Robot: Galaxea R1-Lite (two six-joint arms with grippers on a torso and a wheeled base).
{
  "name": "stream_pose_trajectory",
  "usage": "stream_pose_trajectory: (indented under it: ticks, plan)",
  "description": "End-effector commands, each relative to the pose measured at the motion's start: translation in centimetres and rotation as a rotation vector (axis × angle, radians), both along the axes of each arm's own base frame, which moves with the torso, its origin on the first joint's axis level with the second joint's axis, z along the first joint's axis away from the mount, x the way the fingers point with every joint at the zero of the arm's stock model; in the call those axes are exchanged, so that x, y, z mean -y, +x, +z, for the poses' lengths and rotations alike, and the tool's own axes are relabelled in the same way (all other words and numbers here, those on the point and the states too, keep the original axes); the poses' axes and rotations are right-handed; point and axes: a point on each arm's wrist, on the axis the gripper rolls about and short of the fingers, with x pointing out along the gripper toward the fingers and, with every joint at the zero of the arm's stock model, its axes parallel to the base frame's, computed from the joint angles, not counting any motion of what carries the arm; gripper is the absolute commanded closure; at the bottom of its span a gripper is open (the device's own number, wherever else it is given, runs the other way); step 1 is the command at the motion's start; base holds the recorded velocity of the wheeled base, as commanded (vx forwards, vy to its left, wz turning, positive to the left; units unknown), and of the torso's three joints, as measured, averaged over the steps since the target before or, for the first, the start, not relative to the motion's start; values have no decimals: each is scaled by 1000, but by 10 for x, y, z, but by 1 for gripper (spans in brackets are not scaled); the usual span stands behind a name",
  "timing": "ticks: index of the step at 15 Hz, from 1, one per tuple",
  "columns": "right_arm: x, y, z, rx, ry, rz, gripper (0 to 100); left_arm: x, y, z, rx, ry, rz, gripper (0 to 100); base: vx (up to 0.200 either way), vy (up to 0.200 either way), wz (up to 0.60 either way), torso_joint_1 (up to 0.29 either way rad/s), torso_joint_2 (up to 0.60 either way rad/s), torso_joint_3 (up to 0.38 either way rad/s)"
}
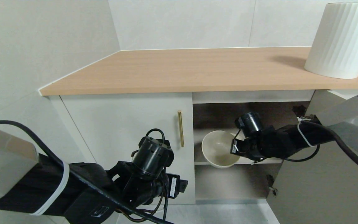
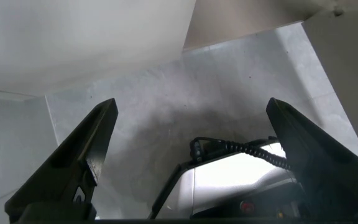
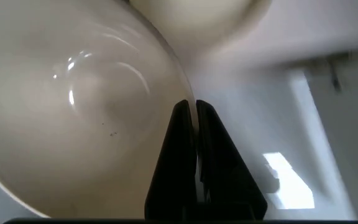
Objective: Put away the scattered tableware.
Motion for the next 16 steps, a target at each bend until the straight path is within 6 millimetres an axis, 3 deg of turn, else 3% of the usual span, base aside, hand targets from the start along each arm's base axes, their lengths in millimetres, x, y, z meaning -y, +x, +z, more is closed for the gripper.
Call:
stream_pose_trajectory:
  ticks: [1,7,16]
  plan:
    - [8,12,-11,5,-1,-41,100,0,0,1,4,-4,0,0,0,0,0,0,0,0]
    - [31,58,-23,69,96,-233,100,-1,0,1,4,-4,2,0,0,0,0,0,0,0]
    - [45,79,-40,82,74,-297,100,-1,0,1,4,-3,4,0,0,0,0,0,0,0]
